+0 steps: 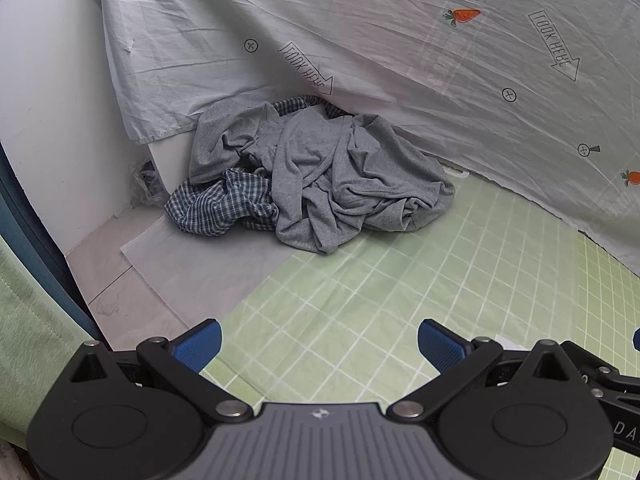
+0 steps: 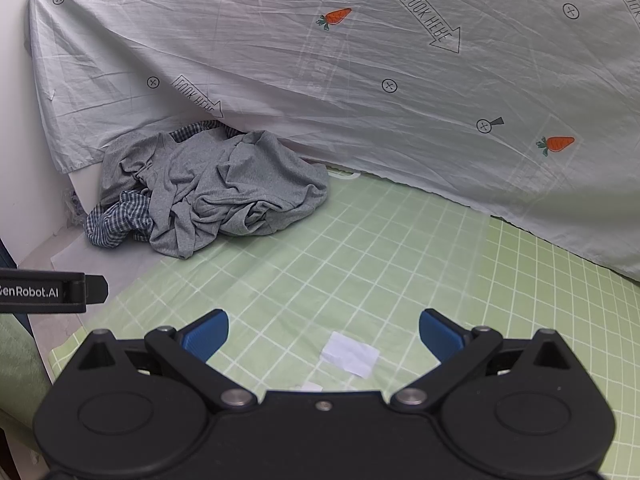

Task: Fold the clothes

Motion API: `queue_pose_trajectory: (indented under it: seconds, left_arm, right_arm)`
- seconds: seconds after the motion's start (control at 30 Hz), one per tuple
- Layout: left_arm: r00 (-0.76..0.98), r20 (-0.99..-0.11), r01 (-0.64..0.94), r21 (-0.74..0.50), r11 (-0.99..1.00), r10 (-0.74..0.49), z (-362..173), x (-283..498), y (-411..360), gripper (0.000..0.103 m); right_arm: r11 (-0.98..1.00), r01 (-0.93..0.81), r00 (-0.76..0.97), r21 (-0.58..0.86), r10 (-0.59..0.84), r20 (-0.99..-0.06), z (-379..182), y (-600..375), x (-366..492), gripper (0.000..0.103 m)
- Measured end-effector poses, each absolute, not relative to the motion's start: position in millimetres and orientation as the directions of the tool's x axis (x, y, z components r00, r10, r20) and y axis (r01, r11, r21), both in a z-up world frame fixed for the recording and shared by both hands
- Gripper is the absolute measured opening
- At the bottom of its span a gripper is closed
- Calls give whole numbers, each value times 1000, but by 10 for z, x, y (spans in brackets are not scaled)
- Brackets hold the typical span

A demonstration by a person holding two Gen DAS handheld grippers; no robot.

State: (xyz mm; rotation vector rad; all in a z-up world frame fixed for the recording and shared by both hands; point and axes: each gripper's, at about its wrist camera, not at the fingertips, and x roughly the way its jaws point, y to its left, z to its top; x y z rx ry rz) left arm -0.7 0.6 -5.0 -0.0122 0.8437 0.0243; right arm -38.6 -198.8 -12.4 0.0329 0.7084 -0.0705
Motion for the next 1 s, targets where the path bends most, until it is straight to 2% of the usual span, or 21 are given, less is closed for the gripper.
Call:
queue_pose_trajectory:
  seconds: [0.57, 1.0]
  left_arm:
    - [643, -766, -24, -1, 1000, 15, -92, -24, 20, 103]
    - [568, -823, -61, -15, 998, 23, -288, 134, 91, 103]
  right_arm:
    - [997, 73, 750, 12, -47, -660, -164, -2003, -399, 103]
    - [998, 60, 724, 1, -43, -688, -291, -2059, -168, 103]
